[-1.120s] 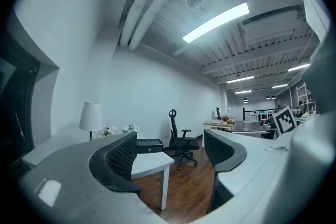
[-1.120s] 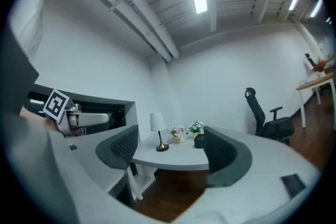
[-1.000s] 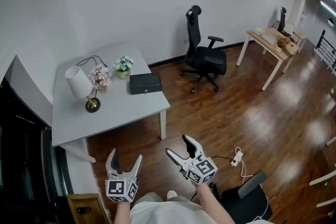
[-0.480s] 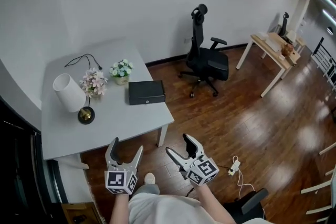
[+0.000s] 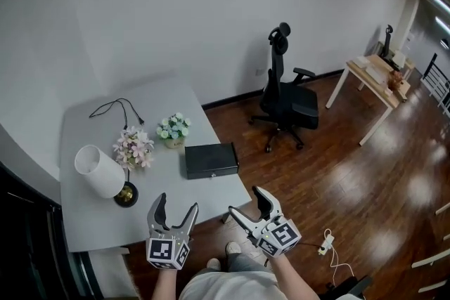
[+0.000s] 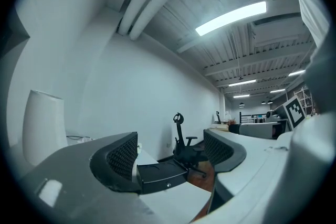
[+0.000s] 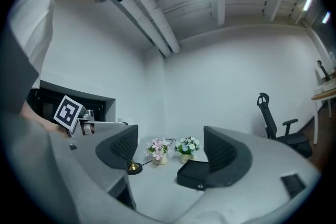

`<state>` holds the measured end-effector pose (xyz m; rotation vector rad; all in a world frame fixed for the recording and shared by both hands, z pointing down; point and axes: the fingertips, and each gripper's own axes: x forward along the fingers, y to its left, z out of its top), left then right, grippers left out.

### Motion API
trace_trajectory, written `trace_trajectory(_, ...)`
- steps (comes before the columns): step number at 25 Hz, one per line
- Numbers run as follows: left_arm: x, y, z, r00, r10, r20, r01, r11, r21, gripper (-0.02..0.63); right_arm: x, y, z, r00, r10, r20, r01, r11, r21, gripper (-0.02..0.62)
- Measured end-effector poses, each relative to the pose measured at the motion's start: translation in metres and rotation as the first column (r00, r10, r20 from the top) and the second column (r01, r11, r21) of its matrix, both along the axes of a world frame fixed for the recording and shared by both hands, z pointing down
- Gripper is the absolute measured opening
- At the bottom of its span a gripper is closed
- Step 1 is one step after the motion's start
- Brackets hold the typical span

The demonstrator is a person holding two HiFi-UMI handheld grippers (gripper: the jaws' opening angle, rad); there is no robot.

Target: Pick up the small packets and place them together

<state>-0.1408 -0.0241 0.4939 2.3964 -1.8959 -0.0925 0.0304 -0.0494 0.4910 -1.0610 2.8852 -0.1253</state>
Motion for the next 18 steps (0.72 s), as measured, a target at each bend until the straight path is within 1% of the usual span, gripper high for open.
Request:
trace_trajectory(2, -0.001, -0.017, -0.003, 1.0, -0.012, 0.011, 0.012, 1.0, 0.017, 0.347, 0.0, -0.02, 0.002, 1.0, 0.001, 0.007, -0.001, 1.0, -0.002, 0.387)
trace_trajectory(4, -0.003, -0.037, -0.006, 0.999, -0.031, 0.011, 0.03, 0.999, 0.033, 0.347, -0.003, -0.042, 0.006, 1.0, -0.005, -0.002, 0.005, 1.0, -0.001, 0.387)
trace_trajectory(6, -0.003, -0.055, -0.003, 0.999, -0.049, 0.013, 0.048, 0.998, 0.03, 0.347, -0.003, -0.061, 0.014, 0.999, -0.006, -0.034, 0.006, 1.0, 0.003, 0.387)
trace_trajectory(8, -0.001, -0.07, -0.001, 0.997, -0.068, 0.034, 0.067, 0.997, 0.024, 0.347, -0.003, -0.078, 0.022, 0.998, -0.009, -0.06, 0.008, 1.0, -0.002, 0.388)
trace_trajectory(10, 0.001, -0.084, 0.001, 0.996, -0.082, 0.047, 0.081, 0.997, 0.019, 0.347, -0.003, -0.092, 0.029, 0.998, -0.028, -0.064, 0.026, 0.999, -0.026, 0.388)
trace_trajectory(14, 0.005, -0.099, 0.0, 0.993, -0.108, 0.051, 0.108, 0.994, 0.017, 0.347, 0.0, -0.11, 0.047, 0.996, -0.057, -0.065, 0.052, 0.995, -0.082, 0.387)
trace_trajectory(18, 0.001, -0.111, 0.0, 0.991, -0.119, 0.054, 0.119, 0.993, 0.016, 0.347, -0.005, -0.126, 0.071, 0.996, -0.076, -0.052, 0.067, 0.986, -0.15, 0.387)
